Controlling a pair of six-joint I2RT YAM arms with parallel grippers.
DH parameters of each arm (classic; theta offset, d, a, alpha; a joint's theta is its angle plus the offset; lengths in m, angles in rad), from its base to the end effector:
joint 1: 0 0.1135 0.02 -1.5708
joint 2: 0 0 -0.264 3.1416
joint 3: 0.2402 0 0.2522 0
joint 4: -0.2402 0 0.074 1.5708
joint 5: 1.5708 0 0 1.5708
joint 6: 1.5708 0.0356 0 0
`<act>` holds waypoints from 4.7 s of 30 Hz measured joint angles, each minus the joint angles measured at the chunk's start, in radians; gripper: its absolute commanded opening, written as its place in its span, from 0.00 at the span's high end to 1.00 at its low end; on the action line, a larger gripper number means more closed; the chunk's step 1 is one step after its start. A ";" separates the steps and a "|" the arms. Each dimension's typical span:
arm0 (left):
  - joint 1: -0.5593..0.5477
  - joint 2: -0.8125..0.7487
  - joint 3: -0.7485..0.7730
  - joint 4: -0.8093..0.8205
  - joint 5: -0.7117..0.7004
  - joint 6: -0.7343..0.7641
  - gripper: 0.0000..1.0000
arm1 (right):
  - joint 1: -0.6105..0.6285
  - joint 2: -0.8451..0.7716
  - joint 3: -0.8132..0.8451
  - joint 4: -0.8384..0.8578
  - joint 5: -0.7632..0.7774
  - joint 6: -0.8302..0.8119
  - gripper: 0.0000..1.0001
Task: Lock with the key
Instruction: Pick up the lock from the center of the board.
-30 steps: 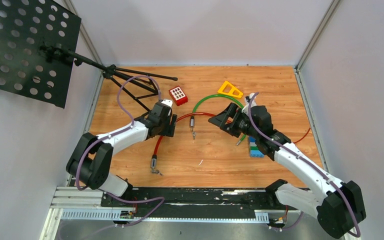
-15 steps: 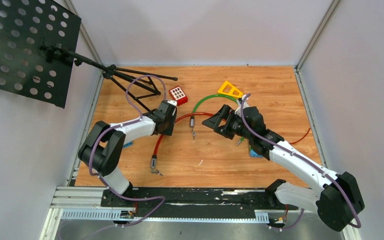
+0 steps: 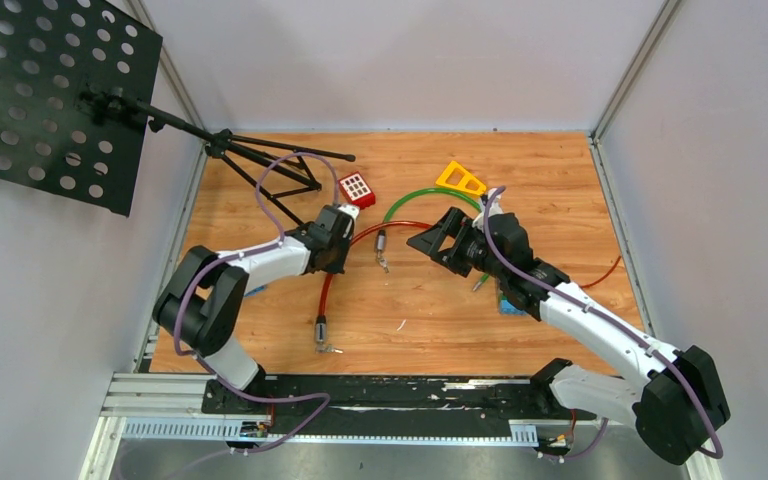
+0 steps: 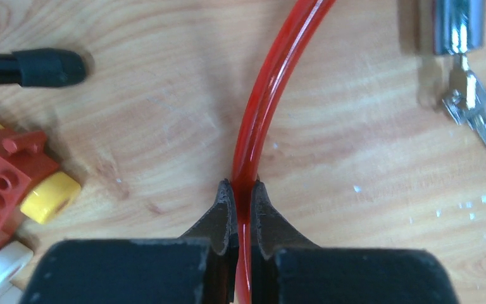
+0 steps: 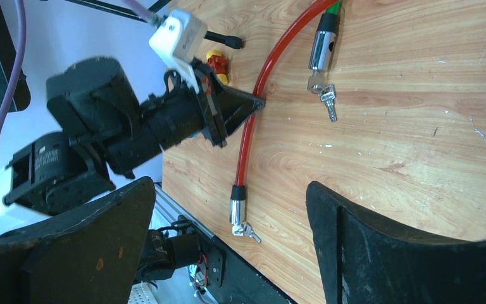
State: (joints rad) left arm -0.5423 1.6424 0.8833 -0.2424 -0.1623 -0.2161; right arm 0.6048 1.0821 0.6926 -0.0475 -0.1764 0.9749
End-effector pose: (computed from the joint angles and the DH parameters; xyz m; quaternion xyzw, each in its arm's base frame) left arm 0.2742 -0.1585 0.1598 0.1329 0.9476 -0.0313 0.2888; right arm 0.1974 0.1440 0.2629 0.1081 0.8346 0.4322 0.3238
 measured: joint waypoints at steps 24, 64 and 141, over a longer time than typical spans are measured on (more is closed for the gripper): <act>-0.385 -0.423 -0.076 -0.041 -0.130 0.044 1.00 | 0.041 0.066 -0.151 0.252 0.109 0.372 0.10; -0.459 -0.555 -0.170 -0.005 -0.235 0.064 0.31 | 0.099 0.161 -0.095 0.465 0.111 0.449 1.00; -0.478 -0.704 -0.405 0.164 -0.108 -0.116 1.00 | 0.101 -0.017 -0.145 0.364 0.206 0.443 1.00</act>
State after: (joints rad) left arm -1.0199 0.9382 0.4782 -0.0780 -0.2707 -0.3325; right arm 0.7063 1.0649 0.5480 0.3164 0.0296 1.4181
